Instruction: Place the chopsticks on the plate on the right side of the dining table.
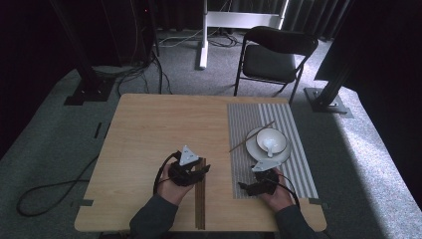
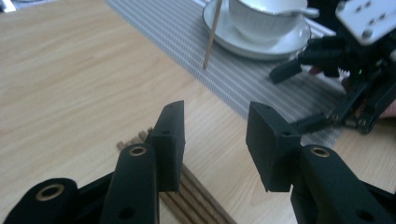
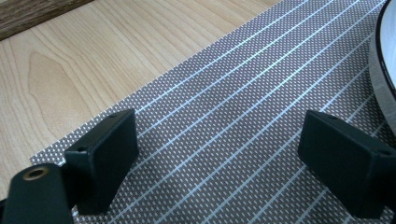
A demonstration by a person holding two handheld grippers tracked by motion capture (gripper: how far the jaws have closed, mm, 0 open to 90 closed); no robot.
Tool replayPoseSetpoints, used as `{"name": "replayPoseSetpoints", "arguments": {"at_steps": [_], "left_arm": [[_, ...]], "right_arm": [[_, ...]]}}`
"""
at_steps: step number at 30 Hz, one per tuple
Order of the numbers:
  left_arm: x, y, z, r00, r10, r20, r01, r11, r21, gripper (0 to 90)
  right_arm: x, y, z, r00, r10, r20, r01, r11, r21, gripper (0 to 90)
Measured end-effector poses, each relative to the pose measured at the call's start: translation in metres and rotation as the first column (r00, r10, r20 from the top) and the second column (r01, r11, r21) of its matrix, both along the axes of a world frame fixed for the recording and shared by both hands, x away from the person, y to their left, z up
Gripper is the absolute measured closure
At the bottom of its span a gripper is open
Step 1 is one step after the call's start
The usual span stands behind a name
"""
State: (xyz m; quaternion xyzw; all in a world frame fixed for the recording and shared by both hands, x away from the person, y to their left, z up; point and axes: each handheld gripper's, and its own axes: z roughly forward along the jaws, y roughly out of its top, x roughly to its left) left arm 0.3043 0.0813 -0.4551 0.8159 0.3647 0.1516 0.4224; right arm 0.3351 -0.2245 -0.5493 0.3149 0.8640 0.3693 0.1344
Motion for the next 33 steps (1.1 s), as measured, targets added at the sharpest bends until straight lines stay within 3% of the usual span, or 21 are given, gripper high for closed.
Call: {"name": "replayPoseSetpoints", "arguments": {"at_steps": [6,12,29,33], "left_arm": [[-0.003,0.001,-0.007,0.9999,0.016,-0.007,-0.016,0.9999,-0.001,56.9],[-0.01,0.0,-0.013,0.9996,0.029,0.005,-0.029,0.9987,0.042,56.4],[-0.022,0.009,-0.048,0.9925,0.091,-0.082,-0.082,0.991,0.106,56.8],[-0.022,0.01,-0.054,0.9893,0.1,-0.106,-0.088,0.9901,0.11,62.6]], "right_arm": [[0.0,0.0,0.0,1.0,0.001,0.0,-0.001,1.0,-0.001,11.1],[0.0,0.0,0.0,1.0,0.0,-0.001,0.0,1.0,0.0,11.1],[0.0,0.0,0.0,1.0,0.0,0.0,0.0,1.0,0.0,11.1],[0.0,0.0,0.0,1.0,0.0,0.0,0.0,1.0,-0.001,11.1]]}}
